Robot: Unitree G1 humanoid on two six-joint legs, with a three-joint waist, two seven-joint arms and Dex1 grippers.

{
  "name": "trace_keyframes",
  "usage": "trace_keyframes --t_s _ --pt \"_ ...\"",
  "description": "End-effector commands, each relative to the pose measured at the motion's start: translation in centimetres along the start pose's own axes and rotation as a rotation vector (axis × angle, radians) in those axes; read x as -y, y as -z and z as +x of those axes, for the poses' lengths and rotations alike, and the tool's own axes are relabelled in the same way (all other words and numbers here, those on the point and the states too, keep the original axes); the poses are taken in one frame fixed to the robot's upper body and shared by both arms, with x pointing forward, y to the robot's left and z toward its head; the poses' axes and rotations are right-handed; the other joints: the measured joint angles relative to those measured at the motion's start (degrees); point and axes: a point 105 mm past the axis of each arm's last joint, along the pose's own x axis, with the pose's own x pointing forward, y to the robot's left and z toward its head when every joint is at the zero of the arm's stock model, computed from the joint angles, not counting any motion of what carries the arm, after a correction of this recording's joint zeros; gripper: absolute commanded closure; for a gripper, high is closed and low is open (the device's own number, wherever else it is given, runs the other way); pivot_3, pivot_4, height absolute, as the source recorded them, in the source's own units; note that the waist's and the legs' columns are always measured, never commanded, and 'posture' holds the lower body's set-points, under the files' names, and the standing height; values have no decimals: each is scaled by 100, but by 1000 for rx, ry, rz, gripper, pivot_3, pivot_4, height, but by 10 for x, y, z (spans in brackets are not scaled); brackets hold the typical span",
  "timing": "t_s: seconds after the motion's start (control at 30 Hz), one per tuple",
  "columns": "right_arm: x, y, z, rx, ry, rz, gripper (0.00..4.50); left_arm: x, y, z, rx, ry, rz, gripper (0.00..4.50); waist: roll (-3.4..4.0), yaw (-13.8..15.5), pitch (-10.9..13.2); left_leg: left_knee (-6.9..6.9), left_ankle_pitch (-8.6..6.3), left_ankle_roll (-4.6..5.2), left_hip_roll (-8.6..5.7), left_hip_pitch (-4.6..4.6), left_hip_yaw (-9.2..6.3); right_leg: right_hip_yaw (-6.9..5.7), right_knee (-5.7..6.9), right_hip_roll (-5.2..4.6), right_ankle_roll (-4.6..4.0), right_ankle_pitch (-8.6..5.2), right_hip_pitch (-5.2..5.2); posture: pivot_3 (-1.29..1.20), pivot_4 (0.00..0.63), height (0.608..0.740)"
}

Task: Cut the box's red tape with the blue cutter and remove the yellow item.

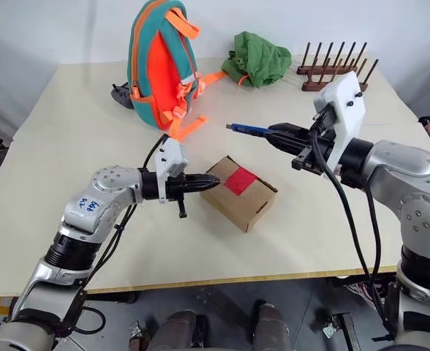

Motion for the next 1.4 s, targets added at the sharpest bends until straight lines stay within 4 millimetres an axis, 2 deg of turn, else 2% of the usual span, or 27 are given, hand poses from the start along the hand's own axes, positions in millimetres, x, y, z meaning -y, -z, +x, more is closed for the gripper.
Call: trace_keyframes --t_s 0.03,0.3,0.5,0.67,0.87,1.0,1.13,1.3,1.4 --pt "-2 -12 -8 36 19 -76 4318 -1 -9 2 -8 17 30 4476 -1 17 1 3 0 1 0 -2 -1 0 0 0 0 0 0 0 150 740" --pt "-6 6 -9 -51 13 -133 4318 -10 -3 10 -83 -2 1 4476 -3 12 2 12 -4 6 -1 -5 0 3 0 0 0 0 1 0 150 740" --pt "-3 30 1 -142 7 -196 4318 -15 -1 15 -121 3 -19 4476 -3 7 2 13 -4 6 -1 -4 2 4 1 0 0 0 1 0 150 740" --pt "10 33 10 -145 34 -215 4318 -19 -2 18 -130 7 -24 4476 -4 13 2 18 -3 7 -1 -5 4 6 3 0 0 0 1 0 150 740" --pt "10 35 14 -136 17 -214 4318 -21 -3 19 -137 14 -24 4476 -4 10 2 16 -3 7 -1 -5 3 5 2 0 0 0 1 0 150 740" --pt "1 35 19 -110 -44 -196 4318 -20 -1 19 -151 22 -24 4476 -4 9 2 17 -3 7 -1 -5 3 5 3 0 0 0 1 0 150 740" --pt "0 39 20 -121 -62 -192 4318 -19 -2 20 -149 21 -26 4476 -4 12 2 17 -3 7 -1 -5 2 5 3 0 0 0 1 0 150 740" --pt "4 48 21 -163 -57 -192 4318 -19 -2 20 -148 15 -27 4476 -4 8 2 17 -3 8 -1 -5 3 5 4 0 0 0 1 0 150 740" --pt "7 47 23 -153 -52 -188 4318 -19 -3 19 -145 10 -30 4476 -4 5 2 17 -3 8 -1 -4 3 6 5 0 0 0 1 0 150 740"
